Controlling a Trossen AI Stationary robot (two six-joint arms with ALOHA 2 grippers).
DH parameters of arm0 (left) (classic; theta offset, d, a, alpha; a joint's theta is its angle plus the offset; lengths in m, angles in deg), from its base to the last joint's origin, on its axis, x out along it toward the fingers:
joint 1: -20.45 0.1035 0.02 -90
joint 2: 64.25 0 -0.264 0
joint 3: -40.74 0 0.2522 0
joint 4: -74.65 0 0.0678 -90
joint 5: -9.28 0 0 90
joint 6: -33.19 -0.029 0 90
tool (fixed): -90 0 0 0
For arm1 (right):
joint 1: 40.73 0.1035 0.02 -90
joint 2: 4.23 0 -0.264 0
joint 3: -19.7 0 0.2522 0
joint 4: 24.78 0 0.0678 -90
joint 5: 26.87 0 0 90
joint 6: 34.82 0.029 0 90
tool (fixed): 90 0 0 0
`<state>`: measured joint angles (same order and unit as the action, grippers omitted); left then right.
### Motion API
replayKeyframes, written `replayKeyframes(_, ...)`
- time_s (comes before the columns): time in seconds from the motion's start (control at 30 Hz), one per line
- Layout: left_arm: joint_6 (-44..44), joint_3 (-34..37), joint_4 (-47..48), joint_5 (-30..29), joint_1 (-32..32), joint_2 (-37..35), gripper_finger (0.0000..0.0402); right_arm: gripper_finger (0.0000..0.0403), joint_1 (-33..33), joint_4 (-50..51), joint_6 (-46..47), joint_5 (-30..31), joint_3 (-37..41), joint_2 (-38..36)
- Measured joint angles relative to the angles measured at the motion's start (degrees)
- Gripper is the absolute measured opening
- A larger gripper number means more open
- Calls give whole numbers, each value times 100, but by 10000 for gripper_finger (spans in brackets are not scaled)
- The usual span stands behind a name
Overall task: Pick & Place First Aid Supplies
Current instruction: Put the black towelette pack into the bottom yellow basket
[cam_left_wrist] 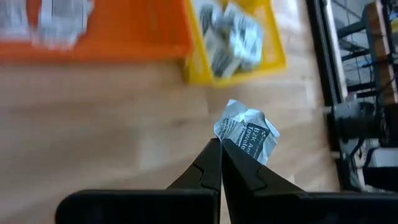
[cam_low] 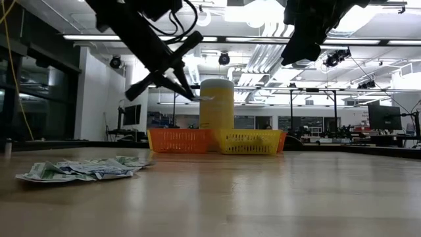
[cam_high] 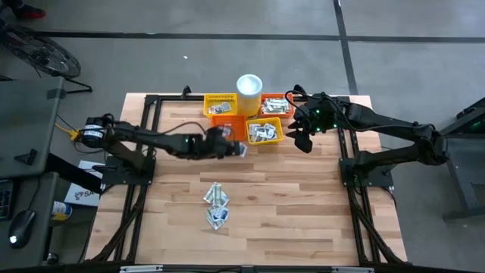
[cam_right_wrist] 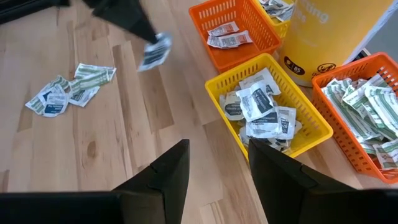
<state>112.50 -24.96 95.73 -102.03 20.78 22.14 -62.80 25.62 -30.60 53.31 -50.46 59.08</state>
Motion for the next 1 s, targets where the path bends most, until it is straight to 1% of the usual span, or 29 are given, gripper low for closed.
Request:
replayKeyframes(0.23, -782, -321, -34, 273, 807, 3, 0, 158, 0, 0, -8, 55, 0, 0)
replayKeyframes(0.3, -991, -468, -68, 334, 984, 84, 0, 158, 1, 0, -10, 67, 0, 0)
replayKeyframes(0.43, -1364, -818, -75, 732, 1278, 408, 0, 158, 1, -2, 11, 281, 0, 0)
replayKeyframes(0.53, -1563, -1119, -33, 843, 1406, 721, 0, 158, -1, -4, 20, 371, 0, 0)
replayKeyframes(0.73, -1789, -1773, -72, 870, 1483, 1350, 0, 158, -1, -4, 84, 377, 0, 0)
replayKeyframes(0.93, -1908, -2284, 7, 843, 1466, 1922, 0, 158, -1, -2, 190, 390, 0, 0)
replayKeyframes(1.0, -1899, -2427, -21, 748, 1467, 2110, 0, 158, -1, 0, 196, 389, 0, 0)
